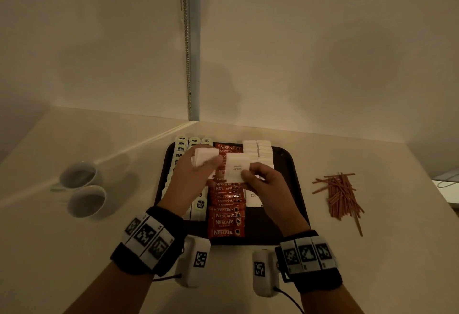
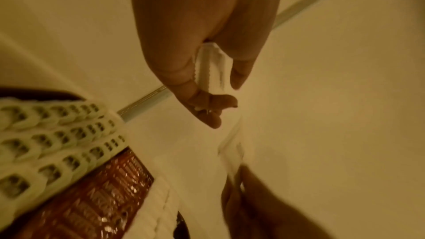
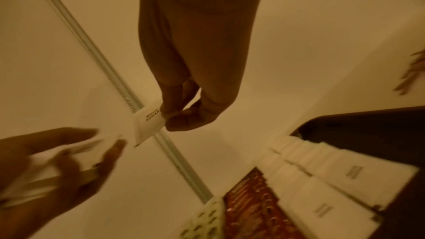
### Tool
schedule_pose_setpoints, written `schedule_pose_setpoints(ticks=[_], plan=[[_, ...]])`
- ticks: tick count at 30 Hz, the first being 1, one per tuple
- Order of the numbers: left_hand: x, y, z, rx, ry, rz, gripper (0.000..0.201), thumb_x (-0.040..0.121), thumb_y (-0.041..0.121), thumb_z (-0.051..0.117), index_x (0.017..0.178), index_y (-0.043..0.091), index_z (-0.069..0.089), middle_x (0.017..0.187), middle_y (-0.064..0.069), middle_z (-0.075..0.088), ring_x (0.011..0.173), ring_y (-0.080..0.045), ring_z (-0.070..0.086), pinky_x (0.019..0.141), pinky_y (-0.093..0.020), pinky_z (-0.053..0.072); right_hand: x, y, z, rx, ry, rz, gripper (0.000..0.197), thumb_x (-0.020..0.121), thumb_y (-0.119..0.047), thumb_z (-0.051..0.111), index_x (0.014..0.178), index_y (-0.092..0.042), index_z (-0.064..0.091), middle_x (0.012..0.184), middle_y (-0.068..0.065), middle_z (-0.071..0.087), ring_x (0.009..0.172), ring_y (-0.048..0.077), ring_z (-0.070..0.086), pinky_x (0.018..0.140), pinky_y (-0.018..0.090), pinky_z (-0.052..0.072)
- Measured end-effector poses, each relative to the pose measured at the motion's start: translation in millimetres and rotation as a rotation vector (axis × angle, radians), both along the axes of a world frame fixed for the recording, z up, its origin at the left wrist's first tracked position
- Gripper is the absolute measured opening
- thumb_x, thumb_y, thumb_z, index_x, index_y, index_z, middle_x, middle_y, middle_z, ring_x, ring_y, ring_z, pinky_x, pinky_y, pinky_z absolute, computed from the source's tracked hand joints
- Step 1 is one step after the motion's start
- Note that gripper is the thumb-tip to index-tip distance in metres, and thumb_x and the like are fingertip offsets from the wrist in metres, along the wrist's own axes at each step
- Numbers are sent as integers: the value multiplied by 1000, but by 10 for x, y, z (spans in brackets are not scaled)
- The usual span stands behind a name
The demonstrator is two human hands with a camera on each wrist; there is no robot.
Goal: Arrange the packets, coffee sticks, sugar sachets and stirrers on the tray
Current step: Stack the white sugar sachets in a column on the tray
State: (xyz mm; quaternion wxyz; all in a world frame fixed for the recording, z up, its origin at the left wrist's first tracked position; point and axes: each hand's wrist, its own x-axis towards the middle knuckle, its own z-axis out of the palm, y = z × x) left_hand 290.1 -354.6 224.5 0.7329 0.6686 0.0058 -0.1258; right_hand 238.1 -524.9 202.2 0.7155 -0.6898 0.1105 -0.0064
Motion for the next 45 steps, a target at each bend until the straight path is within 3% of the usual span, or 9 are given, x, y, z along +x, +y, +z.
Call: schedule_pose_setpoints(ticks=[4,10,20,25,28,31,35,41,45], plan=[[9,88,-26,-322,296,91,21,98,14,40,108,8,58,80,-12,71,59,-21,67,41,-21,47,-38,-346,-304,-186,97,-155,15,92,-11,56,104,-6,62,108,6,64,93,14,65,75,21,55],[-2,135,-80,-310,322,78,29,99,18,41,121,9,57,85,-6,75,78,-28,67,43,-25,52,-168,-621,-1011,-486,415,-187,14,89,-17,62,102,-19,59,106,1,63,100,19,61,91,40,53],[17,161,-87,-408,389,74,39,98,21,37,128,1,52,94,-17,69,84,-33,62,45,-23,54,-54,-543,-1310,-570,450,-257,20,86,-14,65,105,-9,63,108,6,65,98,16,58,92,32,48],[26,177,-88,-414,393,70,26,97,15,37,112,7,58,80,-12,74,83,-33,63,45,-24,54,-39,-466,-1290,-645,419,-306,17,86,-11,65,101,-5,62,97,5,61,92,15,56,80,21,42],[22,152,-82,-368,381,102,17,97,10,41,101,12,58,92,-14,70,89,-32,63,47,-24,55,-45,-398,-1199,-641,352,-346,17,85,-13,66,98,-5,60,90,1,58,91,19,60,77,23,45],[21,134,-101,-295,351,129,15,96,10,49,109,8,56,106,-15,61,90,-25,61,48,-24,55,42,-204,-849,-539,185,-287,10,87,-21,64,92,-13,60,85,-5,61,80,8,59,76,24,52],[-2,58,-87,-236,275,87,18,94,11,54,112,11,58,104,-11,64,81,-17,65,47,-21,53,167,157,-225,-189,30,24,22,88,-37,59,96,-18,65,90,-1,69,80,14,66,69,25,54],[-74,-33,-87,-152,174,61,19,89,8,61,106,17,59,107,-8,65,88,-18,65,53,-19,53,184,249,-9,-161,-69,60,11,89,-22,61,98,-17,66,94,2,70,87,20,68,78,38,57],[-81,22,-139,-281,261,73,21,92,10,56,114,11,57,106,-16,67,84,-25,69,57,-25,57,134,4,-40,-81,-41,-10,9,89,-16,60,96,-14,64,95,4,70,84,17,66,68,24,54]])
